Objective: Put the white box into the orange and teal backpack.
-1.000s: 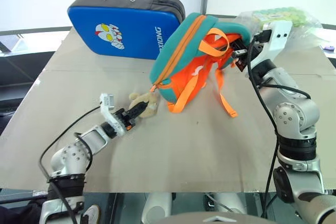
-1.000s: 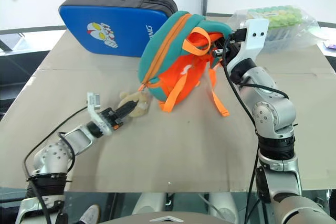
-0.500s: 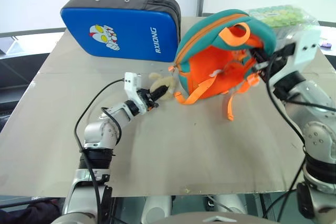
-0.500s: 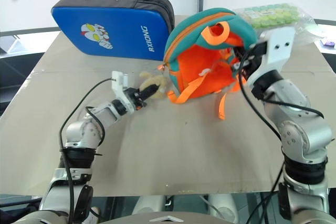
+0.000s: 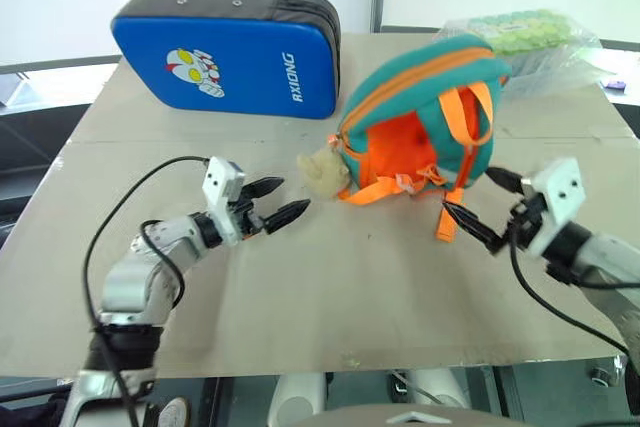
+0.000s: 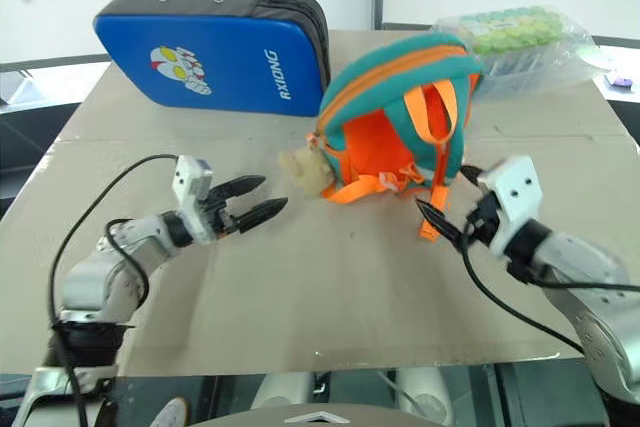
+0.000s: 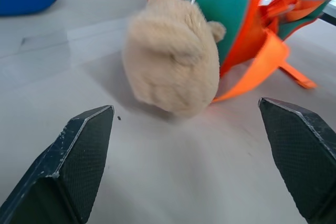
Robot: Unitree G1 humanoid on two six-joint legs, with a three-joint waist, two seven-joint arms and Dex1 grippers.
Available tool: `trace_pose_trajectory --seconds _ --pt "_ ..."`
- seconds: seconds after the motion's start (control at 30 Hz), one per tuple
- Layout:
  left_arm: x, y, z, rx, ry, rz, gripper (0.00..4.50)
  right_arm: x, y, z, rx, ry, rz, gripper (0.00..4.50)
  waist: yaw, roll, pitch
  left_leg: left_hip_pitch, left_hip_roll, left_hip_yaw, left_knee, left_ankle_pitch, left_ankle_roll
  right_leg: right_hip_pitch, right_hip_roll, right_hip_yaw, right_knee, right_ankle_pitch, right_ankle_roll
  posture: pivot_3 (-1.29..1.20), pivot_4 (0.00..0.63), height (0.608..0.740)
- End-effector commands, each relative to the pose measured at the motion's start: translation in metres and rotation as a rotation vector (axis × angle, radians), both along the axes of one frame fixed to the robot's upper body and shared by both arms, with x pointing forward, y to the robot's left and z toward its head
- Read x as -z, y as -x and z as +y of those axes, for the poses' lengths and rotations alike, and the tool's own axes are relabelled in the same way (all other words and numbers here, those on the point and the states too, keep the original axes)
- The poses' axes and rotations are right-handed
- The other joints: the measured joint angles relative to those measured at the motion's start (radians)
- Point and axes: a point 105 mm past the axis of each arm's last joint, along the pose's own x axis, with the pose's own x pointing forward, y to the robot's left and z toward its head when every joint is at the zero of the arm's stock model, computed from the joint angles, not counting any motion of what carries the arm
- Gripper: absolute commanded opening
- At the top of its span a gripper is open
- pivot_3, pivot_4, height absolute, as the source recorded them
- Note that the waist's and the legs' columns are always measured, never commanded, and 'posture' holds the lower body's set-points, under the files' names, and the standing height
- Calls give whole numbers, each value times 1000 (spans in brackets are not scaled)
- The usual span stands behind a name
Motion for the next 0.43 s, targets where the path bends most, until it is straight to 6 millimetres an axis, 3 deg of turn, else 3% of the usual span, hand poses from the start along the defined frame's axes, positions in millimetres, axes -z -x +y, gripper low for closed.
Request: trace_pose_trajectory --seconds 0.03,0.23,0.43 --pt "-4 14 11 -26 -4 -7 4500 -6 16 -13 -10 -6 -26 4443 1 0 0 0 0 0 0 0 0 0 0 0 0 0 0 0 150 740" --pt "19 39 36 -103 -56 63 4500 20 35 -53 79 21 58 4443 1 -1 0 1 0 0 0 0 0 1 0 0 0 -2 3 0 150 740" --pt "20 42 43 -131 -63 69 4500 40 42 -80 104 68 101 4443 5 -1 -1 2 1 0 2 0 0 1 -1 0 0 -2 4 0 150 740"
